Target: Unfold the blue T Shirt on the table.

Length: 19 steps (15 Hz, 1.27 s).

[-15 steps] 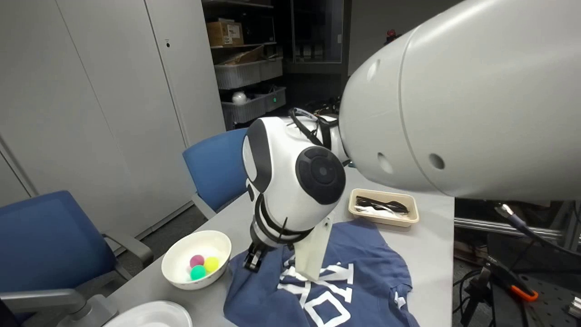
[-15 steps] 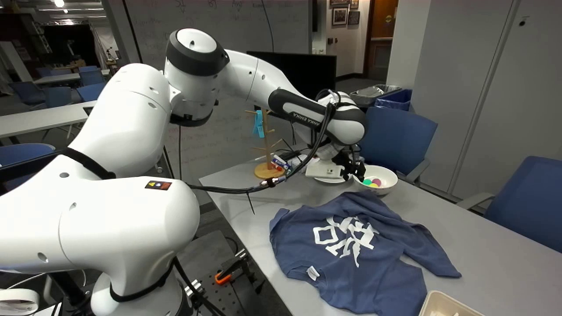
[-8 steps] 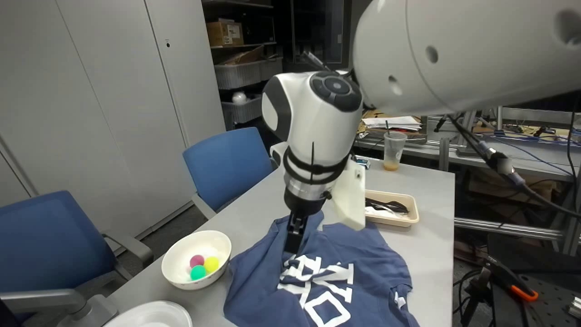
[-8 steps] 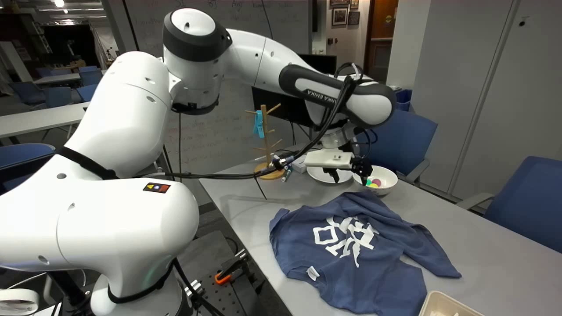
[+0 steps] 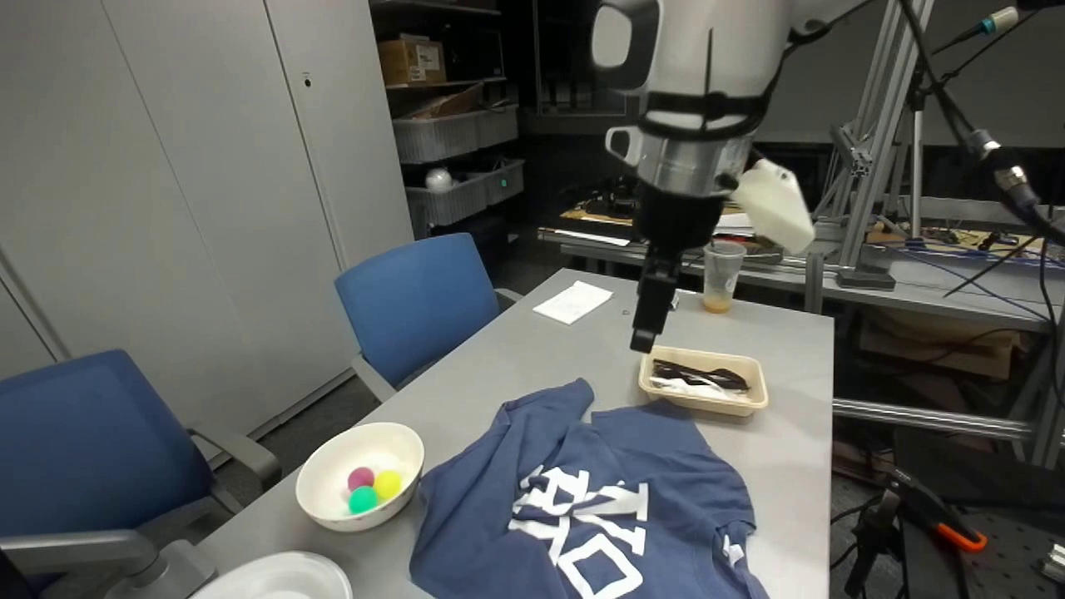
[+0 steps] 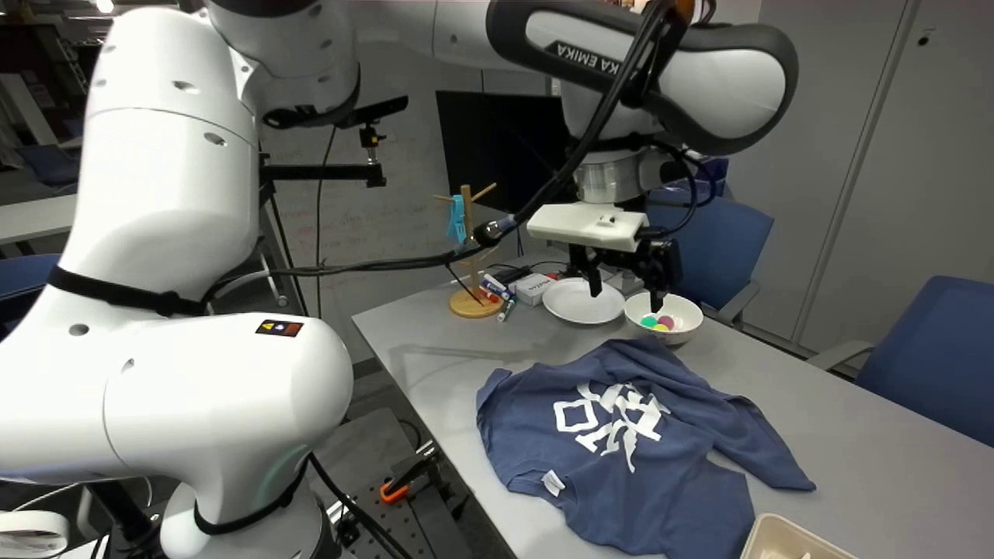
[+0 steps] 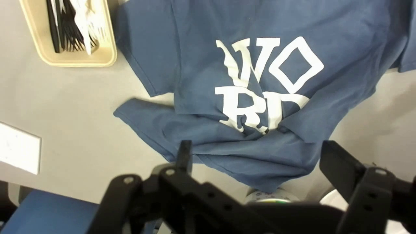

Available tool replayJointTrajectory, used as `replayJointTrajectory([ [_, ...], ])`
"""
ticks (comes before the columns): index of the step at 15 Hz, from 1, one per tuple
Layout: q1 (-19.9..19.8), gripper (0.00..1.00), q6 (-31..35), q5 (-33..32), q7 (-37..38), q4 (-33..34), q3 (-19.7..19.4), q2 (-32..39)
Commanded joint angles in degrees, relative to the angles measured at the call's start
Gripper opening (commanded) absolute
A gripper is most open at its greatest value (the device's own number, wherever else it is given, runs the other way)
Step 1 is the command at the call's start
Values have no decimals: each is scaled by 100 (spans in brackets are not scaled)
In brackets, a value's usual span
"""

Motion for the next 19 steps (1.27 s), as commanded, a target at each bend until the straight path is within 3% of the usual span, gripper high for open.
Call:
replayJointTrajectory([
  [1,1141,100,83,-539,603,-626,-1011,-1022],
  [5,2610,100,261,-188,672,-1025,-2735,-837],
  [6,1831,100,202,-74,266,-839,-2077,-754],
  [7,1995,100,229,-2,202,-892,-2299,-703],
  [11,1855,100,198,-18,244,-885,-2110,-694],
  [19,1845,100,197,-20,246,-884,-2101,-696],
])
